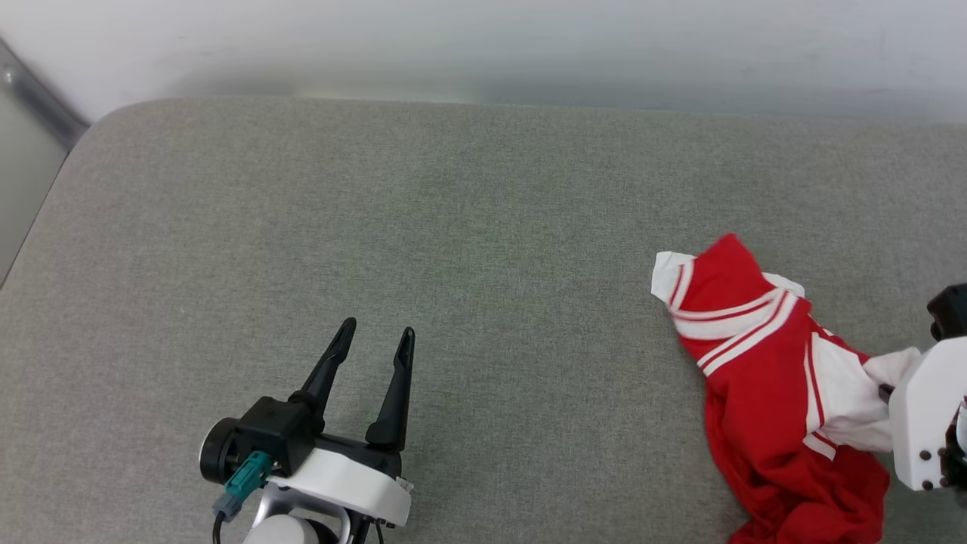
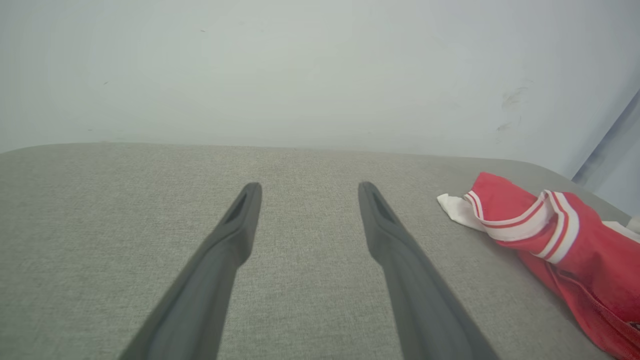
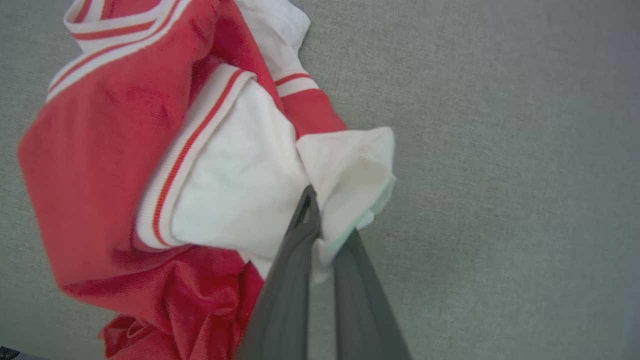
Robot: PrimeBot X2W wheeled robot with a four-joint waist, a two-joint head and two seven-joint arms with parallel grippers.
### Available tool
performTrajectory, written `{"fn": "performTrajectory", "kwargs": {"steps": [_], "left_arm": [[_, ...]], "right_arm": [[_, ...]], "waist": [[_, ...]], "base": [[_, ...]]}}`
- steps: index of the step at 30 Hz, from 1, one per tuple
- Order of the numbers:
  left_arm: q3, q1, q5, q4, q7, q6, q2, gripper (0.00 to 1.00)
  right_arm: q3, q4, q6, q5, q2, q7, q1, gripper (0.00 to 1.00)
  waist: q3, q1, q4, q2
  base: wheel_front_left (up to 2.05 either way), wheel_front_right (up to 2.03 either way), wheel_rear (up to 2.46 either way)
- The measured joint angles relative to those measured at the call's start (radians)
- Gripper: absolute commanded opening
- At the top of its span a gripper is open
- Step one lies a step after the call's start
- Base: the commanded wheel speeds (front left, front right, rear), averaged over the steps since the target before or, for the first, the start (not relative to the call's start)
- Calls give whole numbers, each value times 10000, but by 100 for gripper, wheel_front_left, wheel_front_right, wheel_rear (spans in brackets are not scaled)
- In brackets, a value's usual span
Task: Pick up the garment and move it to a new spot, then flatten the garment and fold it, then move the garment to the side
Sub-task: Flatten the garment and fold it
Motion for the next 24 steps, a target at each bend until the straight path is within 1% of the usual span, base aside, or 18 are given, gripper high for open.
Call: {"fn": "performTrajectory", "kwargs": {"steps": [4,5,6,11,18,21,24], "left_arm": [[-27,-36,-6,21,0,0,44,100],[-35,-40,-8,35,0,0,52,100],[-35,-40,-8,48,0,0,63,100],[-10,-35,-8,82,0,0,86,100],[-29,34,-56,-8,0,0,77,100],[-71,91,-58,-38,0,0,54,100],[-88,198,-52,-46,0,0,44,100]], "right_arm": [[-159,493,0,-265,203,-414,258,0],[-150,548,0,-357,272,-639,295,51],[-176,598,0,-391,362,-834,298,100],[-211,556,0,-430,719,-2069,214,100],[-178,-226,0,-228,1131,-3889,182,100],[-98,-566,0,-174,1246,-4648,341,100],[-90,-736,0,-169,1492,-5164,742,100]], "waist": [[59,0,-36,0],[54,0,-40,0],[45,0,-47,0],[-98,0,-137,0],[-454,0,-398,0],[-602,0,-512,0],[-709,0,-607,0]], "base": [[0,0,0],[0,0,0],[0,0,0],[0,0,0],[0,0,0],[0,0,0],[0,0,0]]}}
